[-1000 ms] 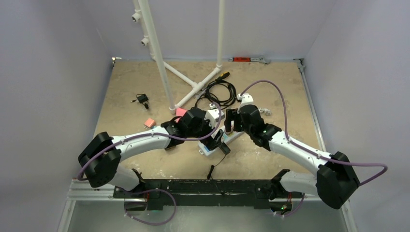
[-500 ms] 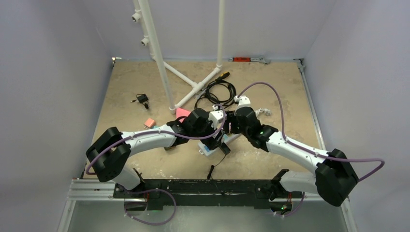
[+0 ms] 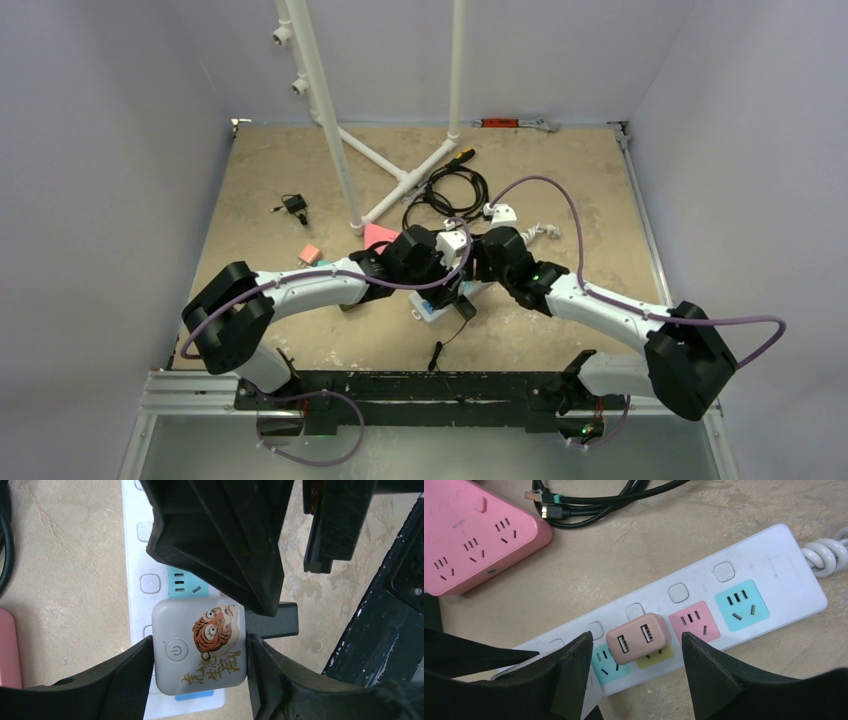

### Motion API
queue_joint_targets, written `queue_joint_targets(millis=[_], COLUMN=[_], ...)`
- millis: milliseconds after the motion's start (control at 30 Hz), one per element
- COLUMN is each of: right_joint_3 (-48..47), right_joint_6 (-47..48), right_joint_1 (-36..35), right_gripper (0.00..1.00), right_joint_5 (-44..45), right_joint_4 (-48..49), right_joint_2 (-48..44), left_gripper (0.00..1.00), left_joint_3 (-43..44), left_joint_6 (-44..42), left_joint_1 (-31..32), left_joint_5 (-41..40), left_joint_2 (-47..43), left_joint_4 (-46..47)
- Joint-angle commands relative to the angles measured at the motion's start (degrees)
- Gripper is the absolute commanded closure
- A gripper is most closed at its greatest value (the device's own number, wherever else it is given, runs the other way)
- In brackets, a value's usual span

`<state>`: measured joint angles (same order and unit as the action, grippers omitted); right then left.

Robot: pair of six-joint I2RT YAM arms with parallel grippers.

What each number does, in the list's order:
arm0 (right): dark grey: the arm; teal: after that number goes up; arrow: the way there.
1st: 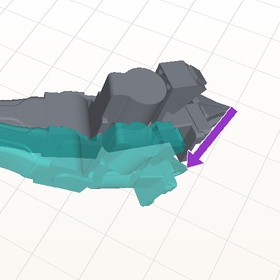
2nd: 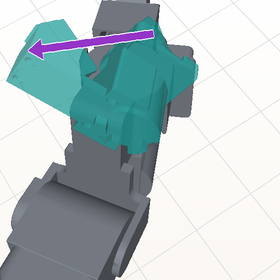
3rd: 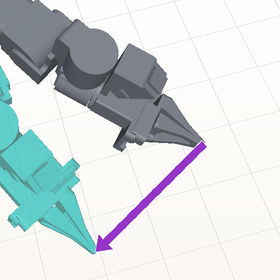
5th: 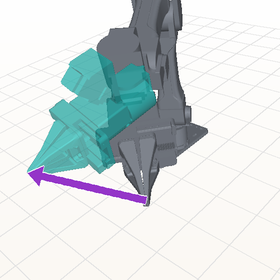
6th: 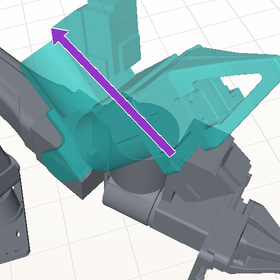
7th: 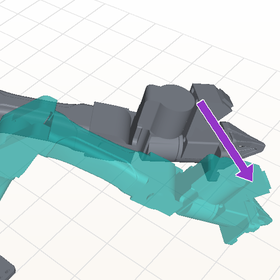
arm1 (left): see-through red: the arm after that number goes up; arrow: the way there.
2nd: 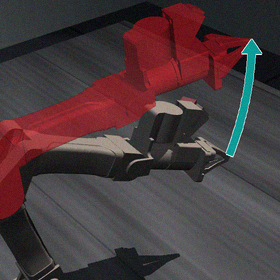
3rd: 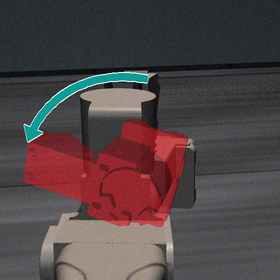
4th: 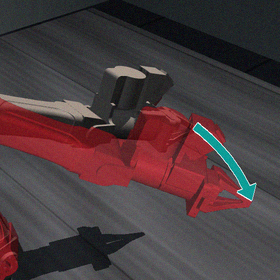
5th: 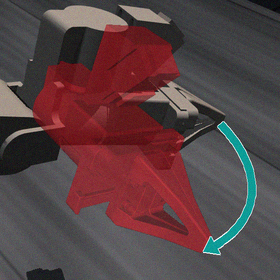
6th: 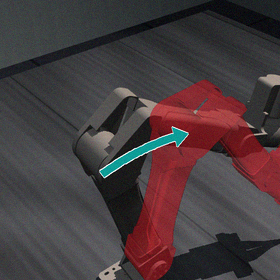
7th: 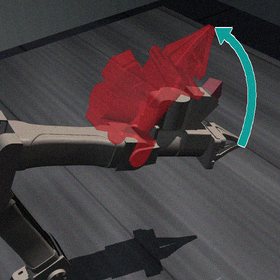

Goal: Pull the plug off the socket
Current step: Remove the plug from the socket.

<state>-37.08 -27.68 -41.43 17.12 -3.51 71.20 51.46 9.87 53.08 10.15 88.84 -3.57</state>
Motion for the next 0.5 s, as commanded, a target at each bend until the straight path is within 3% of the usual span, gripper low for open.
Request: queue_joint_targets(millis=[0, 467], right_joint_3=[0.2, 0.2], right_joint_6=[-0.8, -1.2], right_joint_1=[-0.6, -1.9], right_gripper=[0.32, 0.39], right_joint_5=[0.2, 3.0], right_joint_4=[2.7, 4.6], right_joint_2=[-0.3, 2.6], left_gripper=[0.54, 0.67], left_joint_3=[2.1, 2.4], left_joint_6=[-0.8, -1.4], left_joint_1=[0.5, 1.1], left_joint_5=[-0.7, -1.7], left_joint_2=[0.6, 0.7], left_joint_4=[0.2, -0.4])
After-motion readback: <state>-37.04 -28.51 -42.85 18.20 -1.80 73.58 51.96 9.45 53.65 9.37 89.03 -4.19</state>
